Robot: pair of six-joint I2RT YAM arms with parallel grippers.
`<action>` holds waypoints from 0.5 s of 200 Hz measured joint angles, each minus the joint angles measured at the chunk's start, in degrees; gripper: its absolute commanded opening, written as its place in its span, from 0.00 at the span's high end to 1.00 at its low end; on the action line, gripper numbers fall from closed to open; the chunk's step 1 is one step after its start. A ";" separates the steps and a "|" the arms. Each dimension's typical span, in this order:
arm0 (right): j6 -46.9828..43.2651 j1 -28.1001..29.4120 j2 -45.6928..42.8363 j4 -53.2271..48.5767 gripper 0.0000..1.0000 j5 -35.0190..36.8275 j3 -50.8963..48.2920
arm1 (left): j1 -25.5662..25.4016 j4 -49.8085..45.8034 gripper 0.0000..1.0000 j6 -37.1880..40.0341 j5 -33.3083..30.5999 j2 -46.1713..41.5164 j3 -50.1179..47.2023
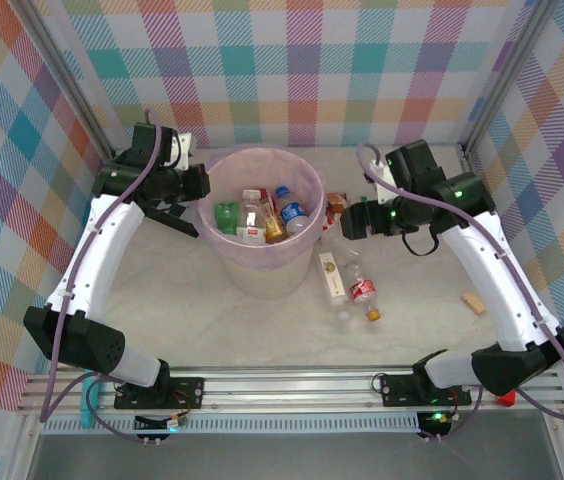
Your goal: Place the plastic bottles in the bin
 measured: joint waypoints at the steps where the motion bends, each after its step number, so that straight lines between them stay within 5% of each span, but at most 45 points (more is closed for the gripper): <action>1: -0.02 -0.07 -0.02 0.02 0.12 -0.04 -0.57 | 0.00 0.00 1.00 0.00 0.00 0.00 0.00; 100: 1.95 -5.44 2.91 13.99 0.20 -3.72 -34.49 | 0.00 0.02 1.00 0.00 -0.02 -0.04 -0.07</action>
